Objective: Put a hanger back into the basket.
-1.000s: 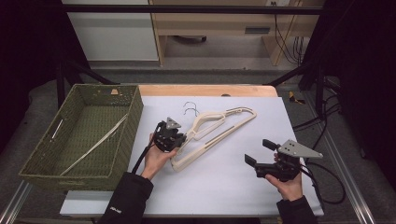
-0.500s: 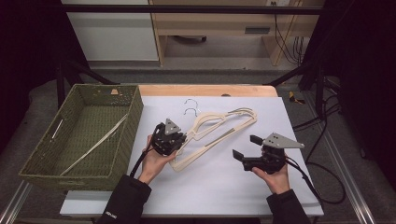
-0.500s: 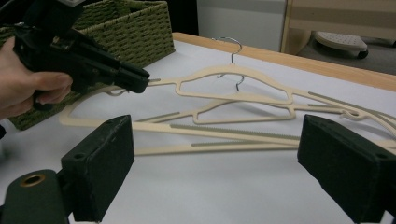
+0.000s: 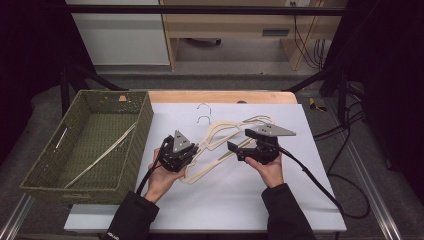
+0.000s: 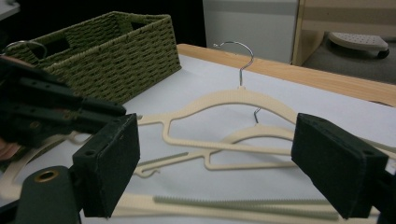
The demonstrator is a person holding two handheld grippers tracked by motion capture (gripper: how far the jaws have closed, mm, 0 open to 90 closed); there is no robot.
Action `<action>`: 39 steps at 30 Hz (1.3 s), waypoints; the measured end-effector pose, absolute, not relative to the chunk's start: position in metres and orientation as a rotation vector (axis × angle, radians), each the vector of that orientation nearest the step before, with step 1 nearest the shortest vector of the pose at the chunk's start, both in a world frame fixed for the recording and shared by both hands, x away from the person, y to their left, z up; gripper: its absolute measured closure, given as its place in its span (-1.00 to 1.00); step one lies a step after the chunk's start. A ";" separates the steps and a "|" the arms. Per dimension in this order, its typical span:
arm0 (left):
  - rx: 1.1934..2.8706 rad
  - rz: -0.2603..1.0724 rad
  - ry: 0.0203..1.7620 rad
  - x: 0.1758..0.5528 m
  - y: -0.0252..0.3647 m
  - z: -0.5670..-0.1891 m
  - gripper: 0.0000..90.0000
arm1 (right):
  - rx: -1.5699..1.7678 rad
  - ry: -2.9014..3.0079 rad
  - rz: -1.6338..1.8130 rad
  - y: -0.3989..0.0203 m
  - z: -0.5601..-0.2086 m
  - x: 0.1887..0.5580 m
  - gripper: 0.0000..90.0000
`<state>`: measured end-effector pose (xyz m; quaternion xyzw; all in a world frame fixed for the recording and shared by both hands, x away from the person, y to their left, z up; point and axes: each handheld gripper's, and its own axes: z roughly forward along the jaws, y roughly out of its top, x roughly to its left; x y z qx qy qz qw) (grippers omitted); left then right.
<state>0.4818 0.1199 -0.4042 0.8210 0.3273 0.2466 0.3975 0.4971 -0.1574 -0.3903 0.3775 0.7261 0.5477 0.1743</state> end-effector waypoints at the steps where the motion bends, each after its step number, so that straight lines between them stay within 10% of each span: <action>1: 2.079 0.625 0.829 0.482 0.120 -0.404 0.77 | 1.083 2.055 1.558 -0.154 -0.391 0.501 -0.63; 39: 2.049 0.608 0.842 0.470 0.118 -0.407 0.77 | 1.204 2.132 1.376 -0.094 -0.414 0.597 0.19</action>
